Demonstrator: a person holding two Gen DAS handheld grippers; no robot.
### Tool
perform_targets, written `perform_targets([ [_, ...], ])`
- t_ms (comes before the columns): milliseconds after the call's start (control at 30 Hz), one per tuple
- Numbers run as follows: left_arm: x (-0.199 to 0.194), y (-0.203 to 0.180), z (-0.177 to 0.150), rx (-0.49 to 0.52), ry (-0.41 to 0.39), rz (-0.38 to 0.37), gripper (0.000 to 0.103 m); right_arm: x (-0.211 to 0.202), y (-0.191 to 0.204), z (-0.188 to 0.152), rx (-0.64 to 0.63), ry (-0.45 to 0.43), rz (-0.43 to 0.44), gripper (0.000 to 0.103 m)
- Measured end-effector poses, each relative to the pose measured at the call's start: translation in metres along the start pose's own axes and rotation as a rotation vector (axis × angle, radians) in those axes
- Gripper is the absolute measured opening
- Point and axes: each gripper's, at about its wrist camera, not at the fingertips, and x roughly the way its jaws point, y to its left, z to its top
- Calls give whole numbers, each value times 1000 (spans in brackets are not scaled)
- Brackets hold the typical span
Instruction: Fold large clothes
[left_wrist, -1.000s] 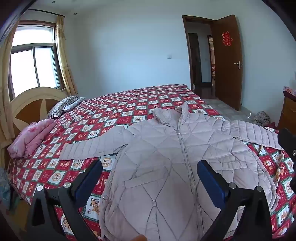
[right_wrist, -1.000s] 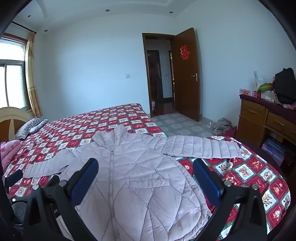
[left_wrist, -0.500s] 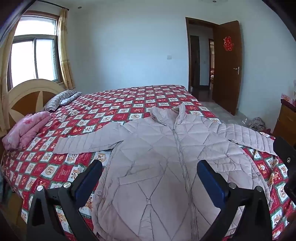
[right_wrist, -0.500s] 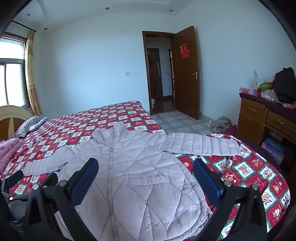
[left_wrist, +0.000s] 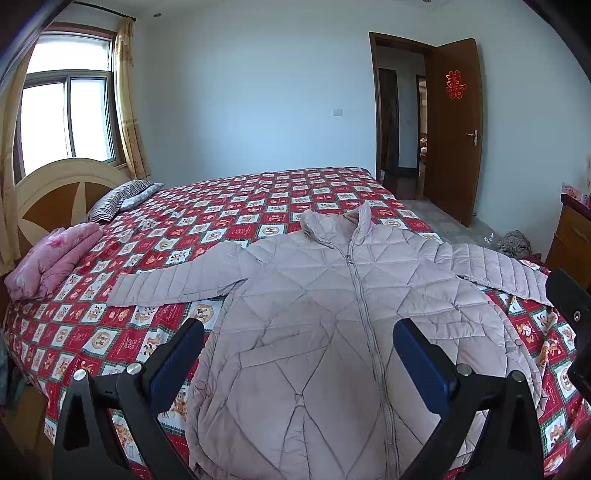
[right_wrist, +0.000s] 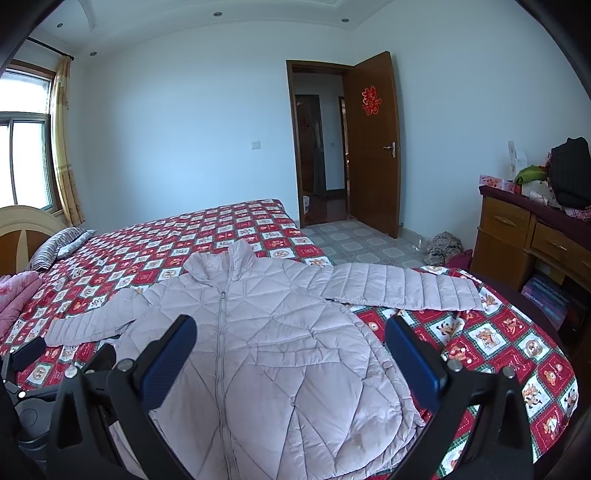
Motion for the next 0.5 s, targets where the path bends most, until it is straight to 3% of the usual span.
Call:
perform_targets([
  [500, -3, 1, -2, 1, -4, 2, 102, -2, -1, -1, 6, -6, 3, 103],
])
